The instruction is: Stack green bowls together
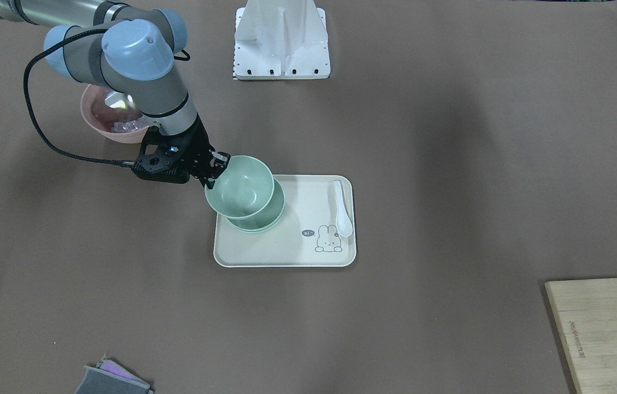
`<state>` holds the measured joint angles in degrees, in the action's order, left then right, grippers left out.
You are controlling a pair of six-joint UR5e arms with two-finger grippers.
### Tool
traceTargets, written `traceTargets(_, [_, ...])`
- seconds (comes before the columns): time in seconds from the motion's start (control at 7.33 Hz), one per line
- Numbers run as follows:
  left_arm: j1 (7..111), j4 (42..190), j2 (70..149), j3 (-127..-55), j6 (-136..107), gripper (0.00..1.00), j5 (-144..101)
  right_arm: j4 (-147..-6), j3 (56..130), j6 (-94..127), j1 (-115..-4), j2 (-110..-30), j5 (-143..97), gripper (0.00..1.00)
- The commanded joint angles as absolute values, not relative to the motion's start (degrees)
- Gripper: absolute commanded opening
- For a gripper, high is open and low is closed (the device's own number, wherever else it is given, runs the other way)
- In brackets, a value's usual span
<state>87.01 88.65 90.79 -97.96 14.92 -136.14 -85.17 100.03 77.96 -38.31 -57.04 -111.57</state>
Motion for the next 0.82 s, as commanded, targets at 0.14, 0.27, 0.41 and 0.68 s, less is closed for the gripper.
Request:
traceTargets(0.14, [87.0,88.6,90.8,-98.0,14.9,0.99,-136.1,-85.2,99.8,78.0,-37.9,-56.4,-111.4,0.00])
traceTargets(0.27, [87.0,88.6,90.8,-98.0,14.9,0.99,-136.3,-85.1,99.7,78.0,-37.9,-56.2,-111.4,0.00])
traceTargets(0.41, [87.0,88.6,90.8,-98.0,14.9,0.99,-136.3,-85.1,98.8,77.8,-37.9,-55.6,-111.4,0.00])
traceTargets(0.68, [87.0,88.7,90.5,-98.0,14.9,0.99,-136.3,-85.1,97.7,77.7,-37.9,-54.8,-111.4,0.00])
